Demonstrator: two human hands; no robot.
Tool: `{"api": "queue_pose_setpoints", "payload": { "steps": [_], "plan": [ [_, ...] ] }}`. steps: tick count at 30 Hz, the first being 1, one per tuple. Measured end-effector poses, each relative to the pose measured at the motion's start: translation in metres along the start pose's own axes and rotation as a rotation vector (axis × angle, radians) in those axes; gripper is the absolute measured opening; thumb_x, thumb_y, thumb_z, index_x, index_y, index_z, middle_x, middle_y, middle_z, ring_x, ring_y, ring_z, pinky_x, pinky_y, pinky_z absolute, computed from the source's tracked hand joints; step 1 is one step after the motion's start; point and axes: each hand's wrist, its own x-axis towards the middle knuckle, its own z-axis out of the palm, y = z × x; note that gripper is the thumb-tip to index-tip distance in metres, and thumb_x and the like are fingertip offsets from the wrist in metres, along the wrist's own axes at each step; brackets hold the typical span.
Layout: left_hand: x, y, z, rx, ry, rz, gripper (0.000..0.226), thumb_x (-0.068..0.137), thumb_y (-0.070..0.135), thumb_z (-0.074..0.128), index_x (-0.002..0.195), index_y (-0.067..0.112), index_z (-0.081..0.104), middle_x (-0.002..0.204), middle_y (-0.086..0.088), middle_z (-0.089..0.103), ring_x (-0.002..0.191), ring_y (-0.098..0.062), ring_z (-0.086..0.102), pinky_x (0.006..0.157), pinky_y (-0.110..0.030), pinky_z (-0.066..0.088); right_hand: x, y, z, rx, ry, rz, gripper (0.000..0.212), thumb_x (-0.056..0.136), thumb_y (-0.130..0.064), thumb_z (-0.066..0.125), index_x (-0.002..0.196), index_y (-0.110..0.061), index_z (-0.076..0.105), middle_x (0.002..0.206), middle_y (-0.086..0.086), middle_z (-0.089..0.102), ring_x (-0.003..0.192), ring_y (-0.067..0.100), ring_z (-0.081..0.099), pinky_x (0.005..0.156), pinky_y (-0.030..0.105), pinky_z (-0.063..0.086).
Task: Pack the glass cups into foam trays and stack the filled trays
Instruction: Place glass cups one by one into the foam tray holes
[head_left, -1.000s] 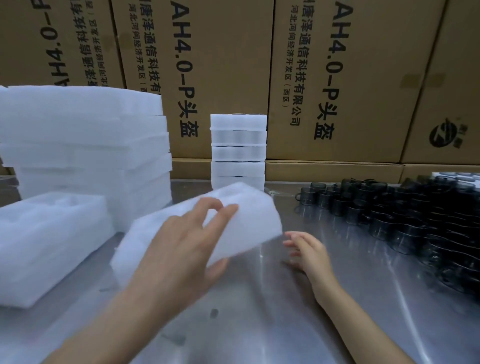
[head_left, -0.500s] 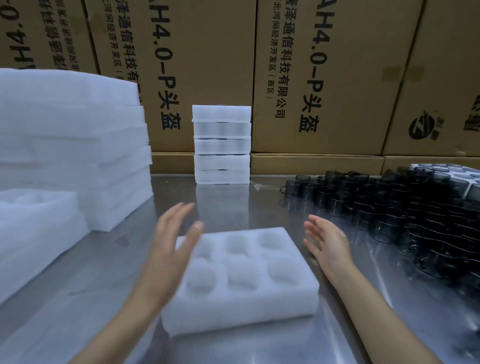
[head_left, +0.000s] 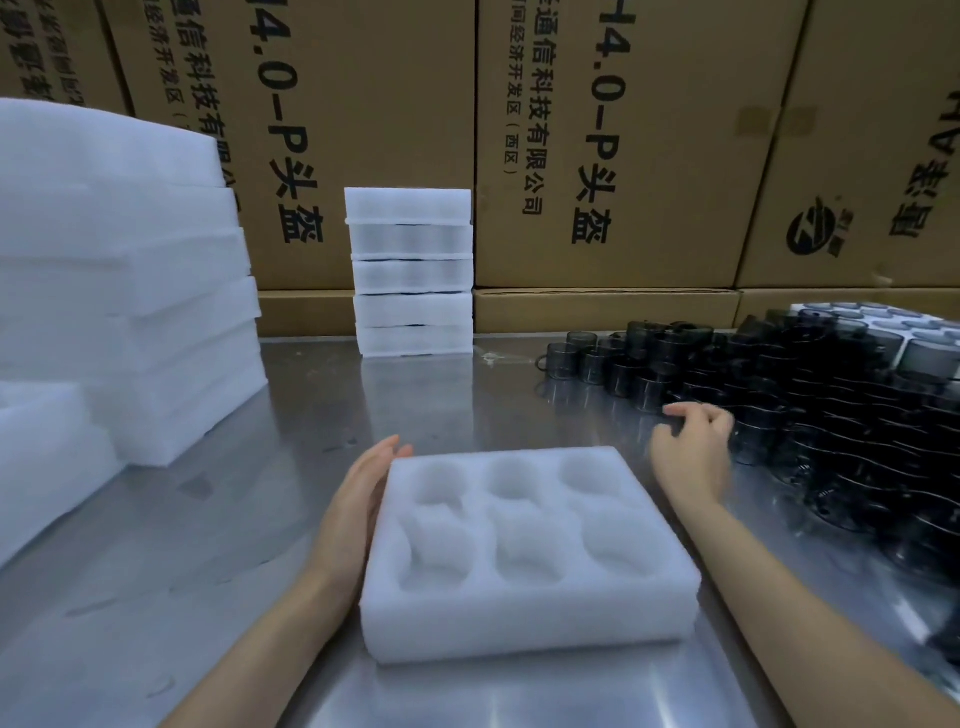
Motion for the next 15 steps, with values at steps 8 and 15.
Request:
{"api": "queue_pose_setpoints", "payload": {
  "steps": [8, 15],
  "plan": [
    [0.032, -0.026, -0.015, -0.116, 0.135, -0.154, 0.023, 0.084, 0.028, 0.061, 0.104, 0.016, 0.066, 0.109, -0.009, 0.069, 0.091, -0.018, 0.068, 0.079, -0.035, 0.048, 0.017, 0.020, -0.020, -0.328, -0.021, 0.023, 0.045, 0.089, -0.005, 0.048, 0.132, -0.005, 0.038, 0.139, 0.019, 0.032, 0.099, 0.044, 0.054, 0.077, 0.043, 0.041],
    [0.016, -0.027, -0.022, 0.059, 0.067, -0.044, 0.045, 0.056, 0.054, 0.071, 0.098, 0.036, 0.072, 0.109, 0.004, 0.070, 0.099, -0.014, 0.067, 0.088, -0.039, 0.049, -0.003, 0.016, -0.021, -0.333, -0.063, -0.140, 0.032, 0.092, -0.028, 0.055, 0.120, -0.013, 0.050, 0.120, 0.010, 0.049, 0.104, 0.034, 0.054, 0.077, 0.041, 0.044]
  ]
}}
